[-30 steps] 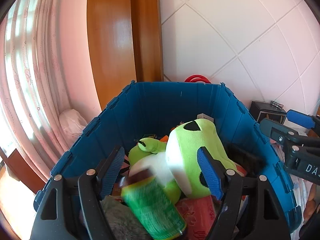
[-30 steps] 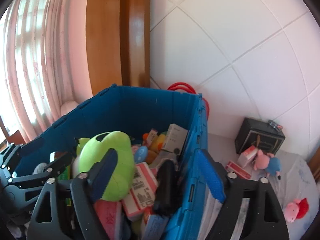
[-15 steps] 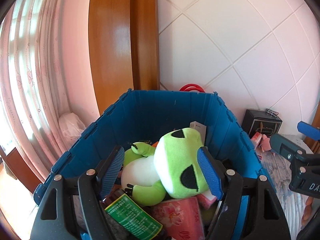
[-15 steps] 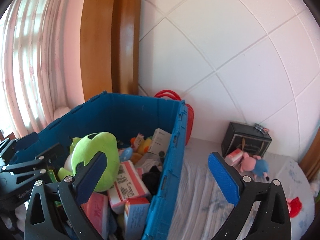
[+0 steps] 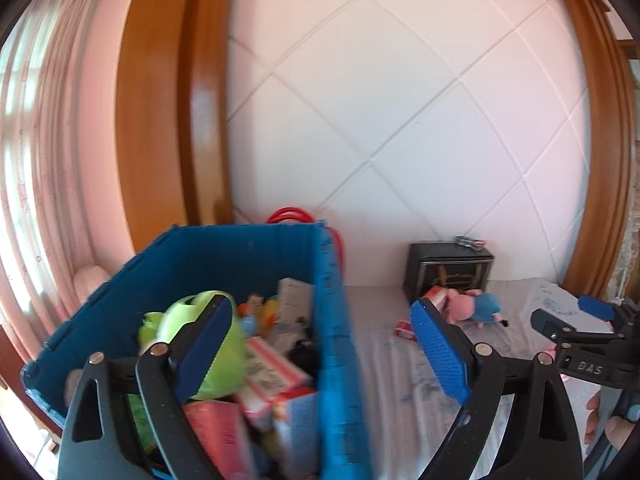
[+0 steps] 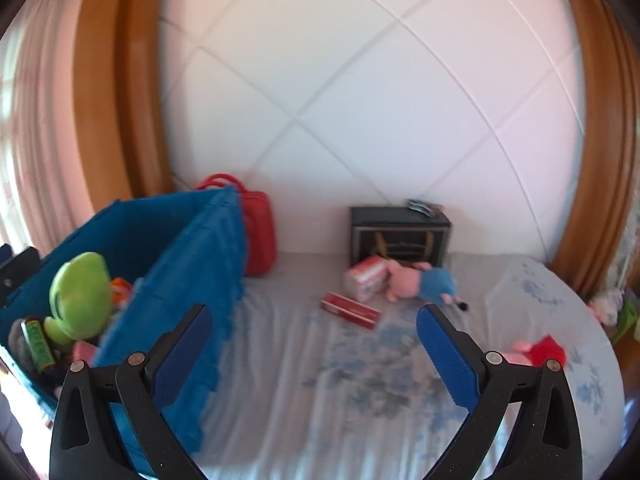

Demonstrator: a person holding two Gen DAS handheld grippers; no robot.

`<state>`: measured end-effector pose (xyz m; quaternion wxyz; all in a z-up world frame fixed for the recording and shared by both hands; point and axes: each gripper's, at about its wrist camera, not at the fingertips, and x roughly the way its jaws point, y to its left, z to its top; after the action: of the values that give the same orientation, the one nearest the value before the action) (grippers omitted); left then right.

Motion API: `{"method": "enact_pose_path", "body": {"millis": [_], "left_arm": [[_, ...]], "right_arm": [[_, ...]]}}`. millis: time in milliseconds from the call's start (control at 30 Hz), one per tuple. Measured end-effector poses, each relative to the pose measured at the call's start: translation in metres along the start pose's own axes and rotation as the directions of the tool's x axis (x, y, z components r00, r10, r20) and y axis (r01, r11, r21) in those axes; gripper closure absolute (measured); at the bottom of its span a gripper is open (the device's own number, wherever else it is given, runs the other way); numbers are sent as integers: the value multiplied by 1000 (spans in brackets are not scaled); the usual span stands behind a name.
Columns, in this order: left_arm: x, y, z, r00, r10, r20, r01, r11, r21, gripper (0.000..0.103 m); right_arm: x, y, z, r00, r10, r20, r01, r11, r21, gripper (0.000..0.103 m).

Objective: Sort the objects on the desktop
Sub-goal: 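Move both tools away from the crate back toward the bed, then grasp the red ointment box with left tool while right grasps pink tissue pack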

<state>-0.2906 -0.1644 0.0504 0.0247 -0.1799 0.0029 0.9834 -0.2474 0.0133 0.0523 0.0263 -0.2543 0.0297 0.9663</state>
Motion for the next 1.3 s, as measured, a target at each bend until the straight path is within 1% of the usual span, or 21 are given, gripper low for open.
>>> {"method": "enact_pose_path", "body": {"millis": [33,100,233,300,367,467,567,700,767,833,967,1067,1133,1267,1300], "left_arm": [[2,-20,-1,1000,-19,1,19,1000,2,9],[10,-51,-3,999,-34,-6,34,999,3,9],[45,-115,-16,996,-41,-81,40,999,-20,9],[63,-137,-27,991,-33,-128,29,999,-32,9],[87,-157,-39,979,-24,-203,17,999,-36,9],[113,-174,-55,964,5,-267,-15,999,-36,9],[141,-188,-67,948,18,-318,-25,999,-20,9],[185,-197,-75,931,26,-364,-41,999,-32,9],[215,-198,-82,916,19,-402,-44,998,-55,9],[249,-201,-90,897,10,-442,-42,997,-63,9],[326,-216,-113,859,15,-512,-36,999,-31,9],[385,-230,-135,828,-4,-560,-23,999,-42,9],[423,-239,-148,816,-30,-577,-12,998,-68,9],[490,-257,-168,801,-40,-597,-31,994,-108,9],[503,-263,-173,796,-29,-605,-40,994,-100,9]], "right_arm": [[2,-21,-3,1000,-15,-11,15,1000,10,0],[8,-62,-8,999,-34,-34,35,999,26,0],[23,-139,-19,995,-44,-90,48,998,38,0],[34,-172,-25,991,-60,-121,64,998,27,0],[48,-200,-32,983,-81,-163,86,996,27,0],[71,-234,-40,974,-75,-215,87,995,45,0],[94,-259,-48,966,-74,-248,92,994,61,0],[124,-276,-54,960,-47,-275,77,992,98,0],[144,-281,-53,957,-34,-289,67,992,105,0],[165,-282,-51,952,-36,-305,68,993,96,0],[219,-283,-45,940,-46,-337,78,994,81,0],[261,-280,-46,932,-52,-358,77,995,58,0],[290,-276,-49,926,-53,-374,74,996,40,0],[348,-271,-60,916,-48,-397,66,997,32,0],[359,-271,-62,914,-50,-403,68,997,31,0]]}}
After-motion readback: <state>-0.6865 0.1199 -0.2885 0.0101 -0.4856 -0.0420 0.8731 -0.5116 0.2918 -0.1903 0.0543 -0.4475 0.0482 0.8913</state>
